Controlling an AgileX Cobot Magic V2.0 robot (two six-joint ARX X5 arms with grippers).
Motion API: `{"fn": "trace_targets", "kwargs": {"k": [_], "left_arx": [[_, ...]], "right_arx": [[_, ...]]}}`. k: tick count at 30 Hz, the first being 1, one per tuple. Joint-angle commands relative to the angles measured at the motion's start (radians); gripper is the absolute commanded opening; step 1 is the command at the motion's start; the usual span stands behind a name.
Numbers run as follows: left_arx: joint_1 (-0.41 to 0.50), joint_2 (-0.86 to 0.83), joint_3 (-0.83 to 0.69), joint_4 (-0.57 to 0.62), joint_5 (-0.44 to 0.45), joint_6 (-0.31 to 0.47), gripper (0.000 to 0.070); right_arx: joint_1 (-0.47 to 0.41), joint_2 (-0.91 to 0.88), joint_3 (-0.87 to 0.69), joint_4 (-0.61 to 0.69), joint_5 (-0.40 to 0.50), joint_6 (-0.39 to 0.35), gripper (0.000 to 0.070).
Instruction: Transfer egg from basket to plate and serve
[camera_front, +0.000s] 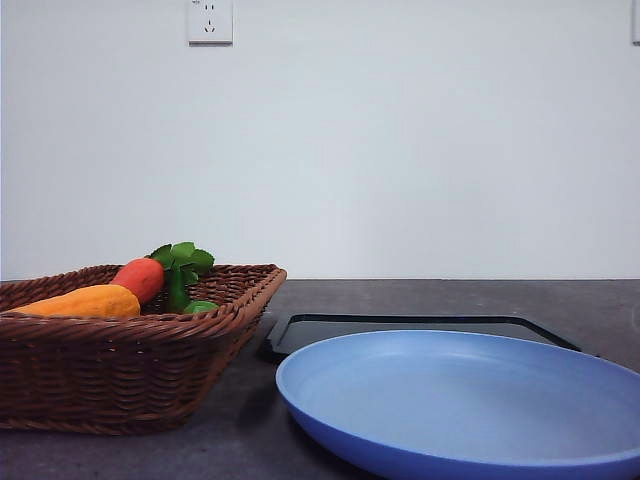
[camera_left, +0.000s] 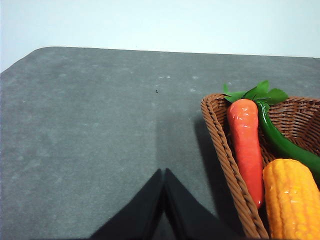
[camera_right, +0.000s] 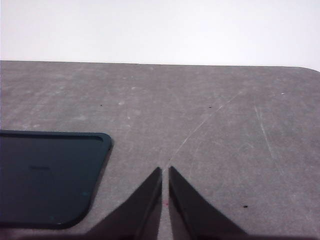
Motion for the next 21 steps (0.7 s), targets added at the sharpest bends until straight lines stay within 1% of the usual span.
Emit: {"fn": "trace_targets", "kwargs": {"k": [1, 6, 8, 10, 12, 15, 17, 19, 21], "left_arx": [[0.001, -0.002, -0.028, 0.017, -0.004, -0.002, 0.0000], [0.001, -0.002, -0.028, 0.042, -0.004, -0.007, 0.0000], [0.001, -0.002, -0.026, 0.047, -0.003, -0.029, 0.0000], [0.001, -0.002, -0.026, 0.049, -0.003, -0.081, 0.0000], [0.001, -0.002, -0.026, 0.048, -0.004, -0.158, 0.0000], [0.001, -0.002, -0.026, 0.048, -0.003, -0.253, 0.0000], [0.001, -0.002, -0.026, 0.048, -0.003, -0.308, 0.0000], [0.001, -0.002, -0.026, 0.050, -0.003, -0.373, 0.0000], [0.001, -0.002, -0.026, 0.050, -0.003, -0.439, 0.0000]], "right_arx": [[0.000, -0.003, -0.005, 0.010, 0.003, 0.003, 0.0004], [0.000, -0.003, -0.005, 0.010, 0.003, 0.003, 0.0004], [0.000, -0.003, -0.005, 0.010, 0.003, 0.003, 0.0004], [0.000, -0.003, -0.005, 0.010, 0.003, 0.003, 0.0004], [0.000, -0.003, -0.005, 0.010, 0.003, 0.003, 0.0004], [0.000, -0.003, -0.005, 0.012, 0.000, 0.004, 0.0004], [0.000, -0.003, -0.005, 0.020, -0.001, 0.020, 0.0004], [0.000, -0.003, -0.005, 0.050, -0.001, 0.067, 0.0004], [0.000, -0.003, -0.002, 0.090, -0.002, 0.153, 0.0004]]}}
